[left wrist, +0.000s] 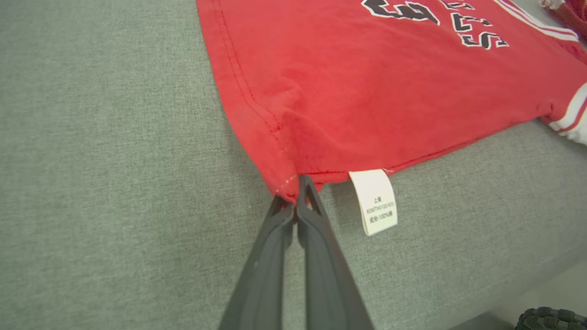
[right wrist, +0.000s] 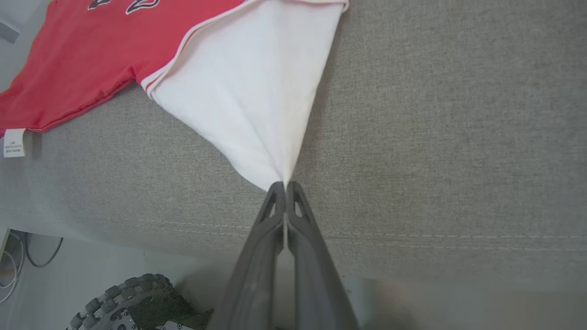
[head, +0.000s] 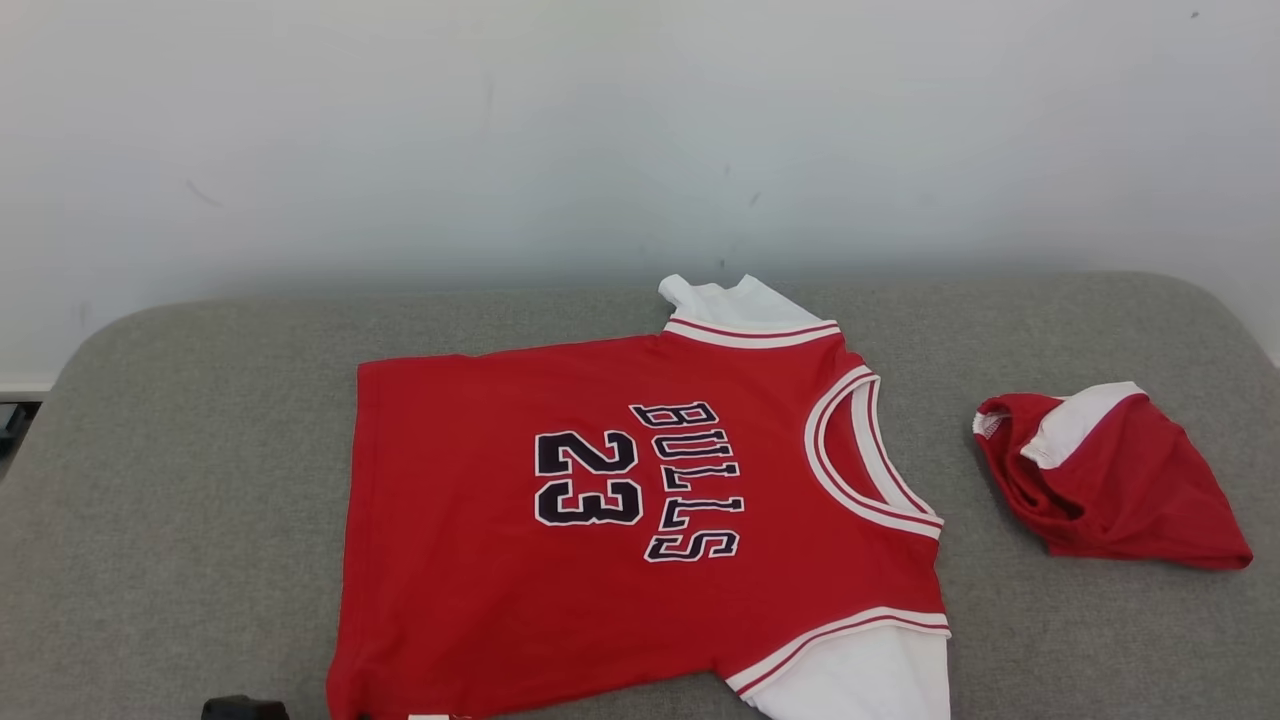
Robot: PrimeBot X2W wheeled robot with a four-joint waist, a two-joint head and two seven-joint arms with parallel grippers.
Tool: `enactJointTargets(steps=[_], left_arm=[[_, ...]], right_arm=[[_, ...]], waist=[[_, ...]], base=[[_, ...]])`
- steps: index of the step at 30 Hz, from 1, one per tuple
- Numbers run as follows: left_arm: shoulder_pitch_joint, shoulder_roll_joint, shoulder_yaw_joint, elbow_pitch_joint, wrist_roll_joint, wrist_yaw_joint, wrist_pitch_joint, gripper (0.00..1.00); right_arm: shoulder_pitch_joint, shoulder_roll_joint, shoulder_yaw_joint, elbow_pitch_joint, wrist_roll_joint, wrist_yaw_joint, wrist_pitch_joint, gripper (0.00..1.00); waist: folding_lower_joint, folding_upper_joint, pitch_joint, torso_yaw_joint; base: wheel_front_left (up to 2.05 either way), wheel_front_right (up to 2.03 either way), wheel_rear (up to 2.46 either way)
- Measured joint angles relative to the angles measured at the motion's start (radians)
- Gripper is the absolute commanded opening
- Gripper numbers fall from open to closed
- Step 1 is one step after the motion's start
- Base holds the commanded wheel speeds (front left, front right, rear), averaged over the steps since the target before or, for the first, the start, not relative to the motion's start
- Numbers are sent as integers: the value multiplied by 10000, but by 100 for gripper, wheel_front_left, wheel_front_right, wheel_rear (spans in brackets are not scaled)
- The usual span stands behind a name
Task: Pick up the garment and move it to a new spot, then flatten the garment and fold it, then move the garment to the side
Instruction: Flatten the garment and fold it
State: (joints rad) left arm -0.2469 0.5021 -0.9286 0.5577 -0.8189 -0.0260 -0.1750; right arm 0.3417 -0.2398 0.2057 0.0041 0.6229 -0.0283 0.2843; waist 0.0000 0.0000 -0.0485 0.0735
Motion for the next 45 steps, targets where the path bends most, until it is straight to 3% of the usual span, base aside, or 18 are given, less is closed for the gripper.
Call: enactJointTargets(steps=[6,8,9,18,22,32,38,45], left_arm=[[-4,10,-17,161,6,8,42,0],[-5,8,10,199,6,88,40,100],[-6,6,59,211,4,96,23,100],[-10,71,617,61,-138,468,-326,100],[142,176,1051,-293,-249,905,-512,100],[505,244,2395,-1461,-192,1486,-742,100],[1320,29,3555,-2008,-102,1503,-765,100],[2038,-504,4890,-2247,769,1501,-765,100]], right_arm=[[-3,-67,-17,-48,-44,-171,318,0],[-11,-69,-19,-67,-81,-249,339,94],[-17,-69,-46,-92,-86,-259,339,100],[-20,-207,-608,-988,194,-341,426,100],[-70,-316,-846,-1576,276,-345,301,100],[-946,113,-1532,-2033,-44,-466,-1406,100],[-1478,311,-2017,-1996,-311,-523,-2464,100],[-1394,295,-2127,-1827,-874,-610,-3216,100]], waist=[[0,0,87,-62],[0,0,107,-77],[0,0,115,-82],[0,0,137,-96],[0,0,139,-140],[1,0,129,-199],[0,0,48,-297],[0,1,27,-320]], base=[[0,0,0],[0,0,0],[0,0,0],[0,0,0],[0,0,0],[0,0,0],[0,0,0],[0,0,0]])
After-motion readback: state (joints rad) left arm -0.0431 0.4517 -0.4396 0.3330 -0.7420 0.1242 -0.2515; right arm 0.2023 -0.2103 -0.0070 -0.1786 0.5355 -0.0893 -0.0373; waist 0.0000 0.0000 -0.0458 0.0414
